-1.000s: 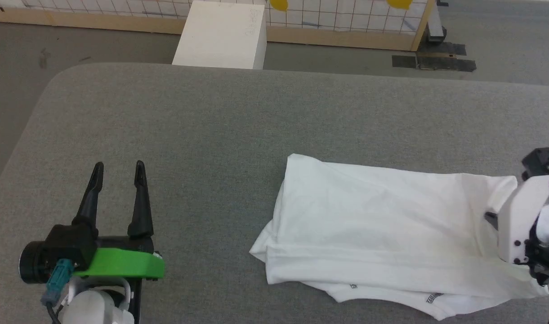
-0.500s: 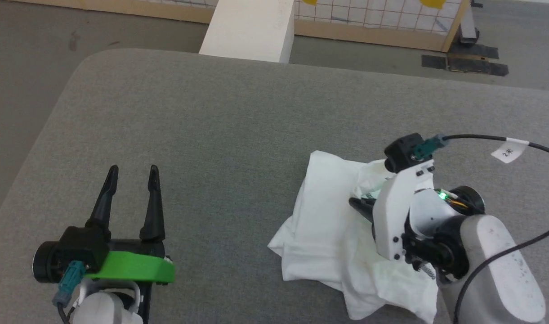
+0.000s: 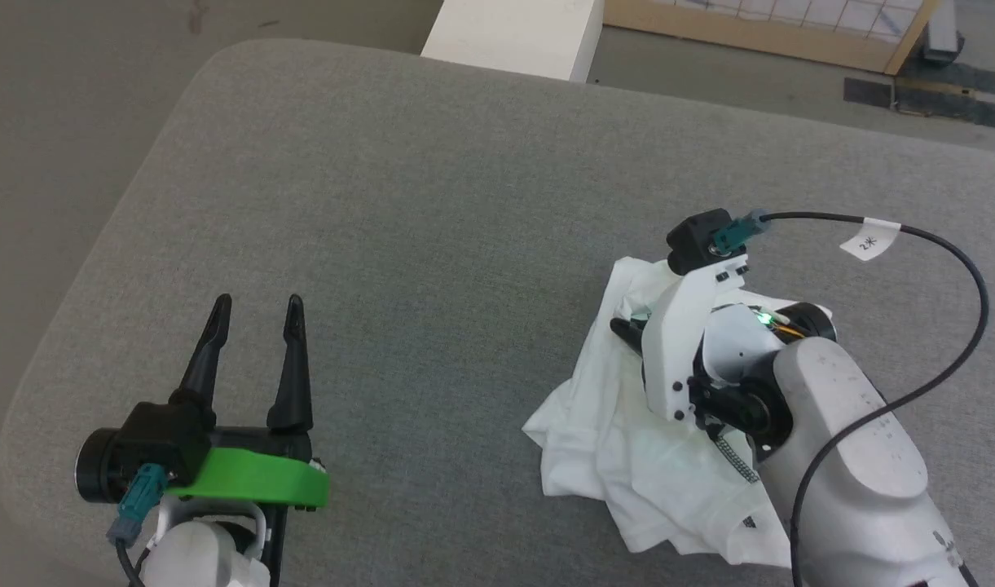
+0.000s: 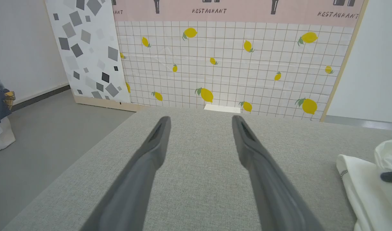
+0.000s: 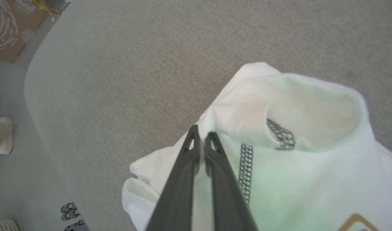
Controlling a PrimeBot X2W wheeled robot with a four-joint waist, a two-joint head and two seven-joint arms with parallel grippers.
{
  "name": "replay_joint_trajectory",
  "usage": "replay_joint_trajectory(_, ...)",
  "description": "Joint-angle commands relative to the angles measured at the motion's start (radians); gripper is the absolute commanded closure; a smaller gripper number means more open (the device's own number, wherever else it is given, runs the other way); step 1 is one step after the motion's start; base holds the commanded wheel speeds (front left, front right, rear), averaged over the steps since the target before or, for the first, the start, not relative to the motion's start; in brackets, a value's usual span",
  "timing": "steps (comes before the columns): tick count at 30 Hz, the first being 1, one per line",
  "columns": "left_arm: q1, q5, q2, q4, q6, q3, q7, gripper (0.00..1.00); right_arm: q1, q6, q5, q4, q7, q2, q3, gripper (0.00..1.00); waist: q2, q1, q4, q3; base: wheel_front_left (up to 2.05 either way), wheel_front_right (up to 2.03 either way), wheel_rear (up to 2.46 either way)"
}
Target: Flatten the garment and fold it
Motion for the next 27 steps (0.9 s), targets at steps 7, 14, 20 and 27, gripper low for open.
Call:
replay_joint_trajectory(7,-0.043,0.003,-0.016,0.017,-0.017,-0.016,-0.004,0.0,-0.093,-0.002,0.016,0.171,-0.126,0.002,0.061,0.0,0.0,0.0,0.008,0.017,0.0,0.0,0.0)
replay_joint_trajectory(14,-0.04,0.009,-0.016,0.032,-0.024,-0.012,-0.004,0.0,-0.145,-0.002,0.141,0.152,-0.212,0.002,0.229,0.0,0.0,0.0,-0.024,-0.014,0.0,0.0,0.0)
replay_joint_trajectory(20,-0.016,0.012,-0.01,0.033,-0.028,0.001,-0.004,0.0,-0.178,-0.002,0.128,0.085,-0.276,0.002,0.284,0.0,0.0,0.0,-0.067,-0.06,0.0,0.0,0.0)
replay_joint_trajectory(27,0.013,0.022,-0.009,0.001,-0.023,0.027,-0.004,0.0,-0.073,-0.002,-0.097,-0.052,-0.263,-0.03,0.083,0.0,0.0,0.0,-0.126,-0.092,0.0,0.0,0.0)
